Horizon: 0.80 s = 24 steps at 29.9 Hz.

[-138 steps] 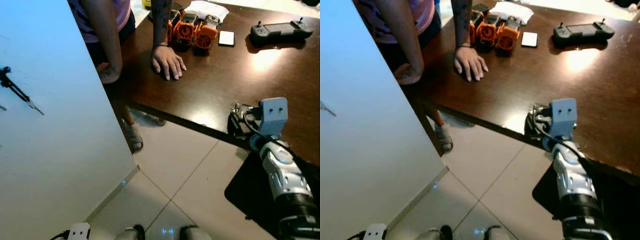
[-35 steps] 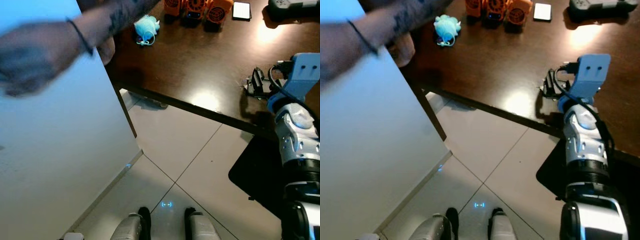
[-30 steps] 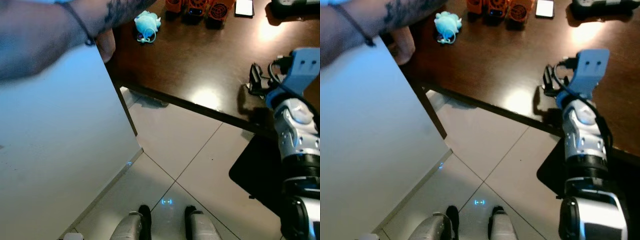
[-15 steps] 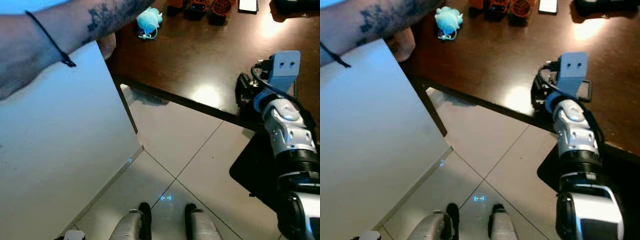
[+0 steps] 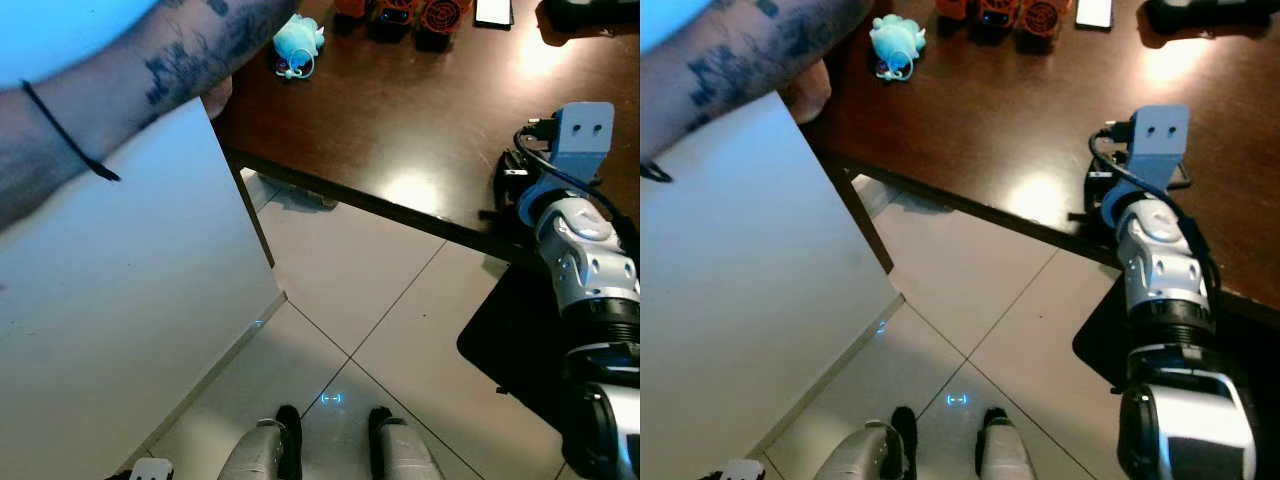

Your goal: Hang keys on a hook

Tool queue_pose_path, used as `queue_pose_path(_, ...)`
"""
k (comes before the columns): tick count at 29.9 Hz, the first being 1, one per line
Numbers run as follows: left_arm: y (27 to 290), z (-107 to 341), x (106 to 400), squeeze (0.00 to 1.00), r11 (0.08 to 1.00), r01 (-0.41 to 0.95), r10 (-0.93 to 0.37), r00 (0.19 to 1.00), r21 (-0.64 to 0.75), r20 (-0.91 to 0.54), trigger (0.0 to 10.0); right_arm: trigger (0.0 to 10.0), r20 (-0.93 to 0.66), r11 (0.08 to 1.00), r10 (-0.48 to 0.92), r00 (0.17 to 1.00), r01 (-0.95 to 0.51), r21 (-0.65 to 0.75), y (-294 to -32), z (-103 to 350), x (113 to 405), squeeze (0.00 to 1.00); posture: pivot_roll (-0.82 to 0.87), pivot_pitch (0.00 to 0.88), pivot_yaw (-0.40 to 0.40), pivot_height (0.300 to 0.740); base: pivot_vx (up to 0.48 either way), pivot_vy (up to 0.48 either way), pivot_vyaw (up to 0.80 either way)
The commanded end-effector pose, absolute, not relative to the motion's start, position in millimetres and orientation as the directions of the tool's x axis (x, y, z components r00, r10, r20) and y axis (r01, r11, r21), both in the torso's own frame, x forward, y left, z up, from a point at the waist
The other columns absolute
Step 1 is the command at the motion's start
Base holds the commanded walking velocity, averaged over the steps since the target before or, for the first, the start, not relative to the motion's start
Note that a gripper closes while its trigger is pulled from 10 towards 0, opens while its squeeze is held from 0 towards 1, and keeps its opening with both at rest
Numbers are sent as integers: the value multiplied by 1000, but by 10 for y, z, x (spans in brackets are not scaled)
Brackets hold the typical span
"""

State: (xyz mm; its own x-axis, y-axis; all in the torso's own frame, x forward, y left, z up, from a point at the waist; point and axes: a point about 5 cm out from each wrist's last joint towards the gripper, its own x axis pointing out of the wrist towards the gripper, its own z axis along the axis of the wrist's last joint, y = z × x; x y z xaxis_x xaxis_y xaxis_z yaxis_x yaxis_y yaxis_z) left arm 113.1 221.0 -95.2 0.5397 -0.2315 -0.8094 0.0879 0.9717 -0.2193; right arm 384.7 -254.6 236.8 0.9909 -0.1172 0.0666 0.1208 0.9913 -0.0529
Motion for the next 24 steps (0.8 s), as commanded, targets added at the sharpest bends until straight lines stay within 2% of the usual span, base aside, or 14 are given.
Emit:
queue_pose_path(1,2205,-1009,959,0,972,71,-229,487,-223,-843,10000,3137,-22,993,-112,993,111,-46,-2551,2133,3815,0,-106,308,155,740,0,0,0)
queue_pose_path(2,2195,-1007,973,0,972,73,-231,488,-224,-842,10000,10000,-4,994,-95,995,95,-51,-2520,2164,3811,0,-108,305,155,740,0,0,0)
queue_pose_path(11,2173,-1007,999,0,971,77,-234,490,-226,-839,10000,10000,29,995,-89,996,91,-45,-2494,2189,3799,0,-108,297,151,740,0,0,0)
queue_pose_path(12,2165,-1007,1007,0,971,76,-234,491,-227,-839,10000,4431,61,995,-86,994,88,-35,-2486,2213,3793,0,-107,293,149,740,0,0,0)
queue_pose_path(13,2161,-1008,1010,0,971,75,-234,491,-227,-839,10000,0,72,996,-87,994,90,-30,-2487,2225,3789,0,-107,292,148,740,0,0,0)
queue_pose_path(24,2138,-1006,1037,0,970,72,-236,498,-231,-834,10000,0,127,999,-43,991,43,4,-2443,2305,3776,0,-110,279,143,740,0,0,0)
